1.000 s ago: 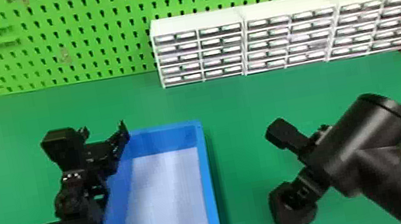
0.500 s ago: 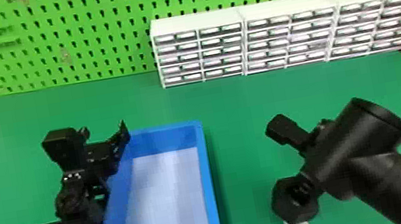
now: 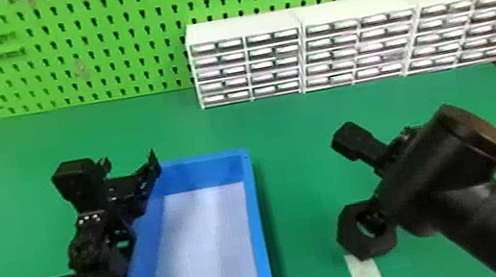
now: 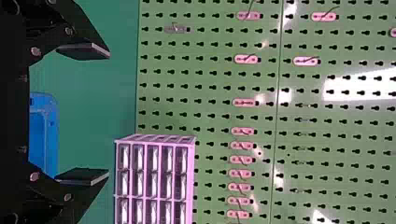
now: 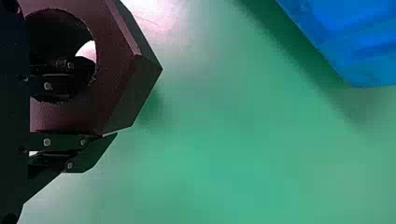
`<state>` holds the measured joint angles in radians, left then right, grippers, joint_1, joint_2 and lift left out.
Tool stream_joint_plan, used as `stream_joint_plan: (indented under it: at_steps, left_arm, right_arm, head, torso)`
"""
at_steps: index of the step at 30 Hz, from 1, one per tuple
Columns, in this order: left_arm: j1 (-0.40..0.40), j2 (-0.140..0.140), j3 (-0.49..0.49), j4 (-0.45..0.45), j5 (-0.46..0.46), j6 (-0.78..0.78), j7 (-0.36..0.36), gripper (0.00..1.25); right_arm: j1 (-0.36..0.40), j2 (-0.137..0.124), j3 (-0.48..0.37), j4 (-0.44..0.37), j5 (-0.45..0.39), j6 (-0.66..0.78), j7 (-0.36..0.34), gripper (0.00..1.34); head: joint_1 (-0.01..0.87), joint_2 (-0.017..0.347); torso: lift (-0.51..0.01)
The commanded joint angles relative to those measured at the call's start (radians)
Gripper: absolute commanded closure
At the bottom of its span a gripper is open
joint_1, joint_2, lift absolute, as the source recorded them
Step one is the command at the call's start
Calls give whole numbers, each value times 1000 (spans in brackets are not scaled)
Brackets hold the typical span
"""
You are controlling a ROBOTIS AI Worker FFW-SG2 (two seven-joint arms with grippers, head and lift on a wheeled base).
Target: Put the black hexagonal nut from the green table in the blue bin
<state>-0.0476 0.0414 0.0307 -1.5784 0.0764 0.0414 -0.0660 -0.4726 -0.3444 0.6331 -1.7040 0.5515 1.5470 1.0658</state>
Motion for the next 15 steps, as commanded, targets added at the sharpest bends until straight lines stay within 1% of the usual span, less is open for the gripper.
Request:
stream_joint_plan:
  at_steps: [1, 11, 15]
  left_arm:
    - [0, 0, -2, 0, 0, 0, 0, 361]
    - [0, 0, -3, 0, 0, 2, 2, 361]
    - [-1, 0, -3, 0, 0, 2, 2, 361]
  right_arm:
    - [-21, -2, -7, -20, 41, -1, 20, 1036]
    - [-84, -7, -7, -52, 82, -10, 62, 1035]
    - [-110, -5, -10, -68, 88, -15, 63, 1036]
  head:
    - [686, 51]
    - [686, 51]
    - [686, 51]
  torso:
    - [-96]
    - [-96]
    - [-96]
